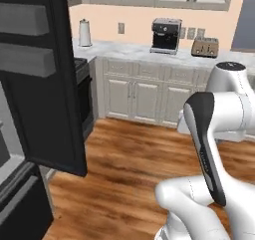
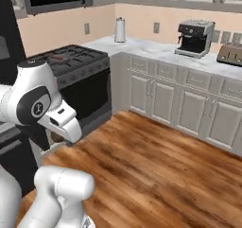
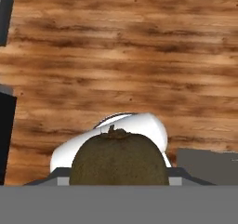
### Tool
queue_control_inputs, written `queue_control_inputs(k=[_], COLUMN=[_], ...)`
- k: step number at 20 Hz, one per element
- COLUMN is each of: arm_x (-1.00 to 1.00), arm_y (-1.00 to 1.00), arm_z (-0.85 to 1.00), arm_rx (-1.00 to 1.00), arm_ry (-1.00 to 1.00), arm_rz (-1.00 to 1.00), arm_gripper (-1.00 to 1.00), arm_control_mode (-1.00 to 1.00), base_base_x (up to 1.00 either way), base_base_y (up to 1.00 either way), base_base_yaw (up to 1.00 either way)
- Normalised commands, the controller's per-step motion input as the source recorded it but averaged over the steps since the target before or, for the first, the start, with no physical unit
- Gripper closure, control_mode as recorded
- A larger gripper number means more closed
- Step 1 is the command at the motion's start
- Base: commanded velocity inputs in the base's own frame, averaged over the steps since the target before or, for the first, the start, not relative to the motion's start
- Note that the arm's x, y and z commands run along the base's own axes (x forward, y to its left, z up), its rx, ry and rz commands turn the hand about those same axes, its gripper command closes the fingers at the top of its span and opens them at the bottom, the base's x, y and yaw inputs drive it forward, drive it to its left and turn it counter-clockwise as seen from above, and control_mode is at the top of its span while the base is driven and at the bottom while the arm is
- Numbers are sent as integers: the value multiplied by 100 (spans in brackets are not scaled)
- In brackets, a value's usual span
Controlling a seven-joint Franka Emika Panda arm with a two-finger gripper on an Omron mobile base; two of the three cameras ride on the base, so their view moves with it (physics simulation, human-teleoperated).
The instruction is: Place the cold items (apple and kiwi) from the fridge in one tupperware on the dining counter. Place the warm items (hot dog and kebab skewer) in the stove area in another tupperware.
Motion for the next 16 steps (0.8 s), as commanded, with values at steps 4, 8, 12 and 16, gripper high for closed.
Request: queue_control_inputs(k=[4, 8, 12, 16], arm_x=[0, 0, 0, 0], arm_y=[0, 0, 0, 0], arm_z=[0, 0, 0, 0], arm_rx=[0, 0, 0, 0], arm_ry=[0, 0, 0, 0], arm_rz=[0, 0, 0, 0], arm_gripper=[100, 100, 100, 100], arm_control_mode=[100, 100, 100, 100], base_base_x=[-25, -32, -39, -39], base_base_y=[0, 0, 0, 0], base_base_yaw=[-90, -91, -89, -88])
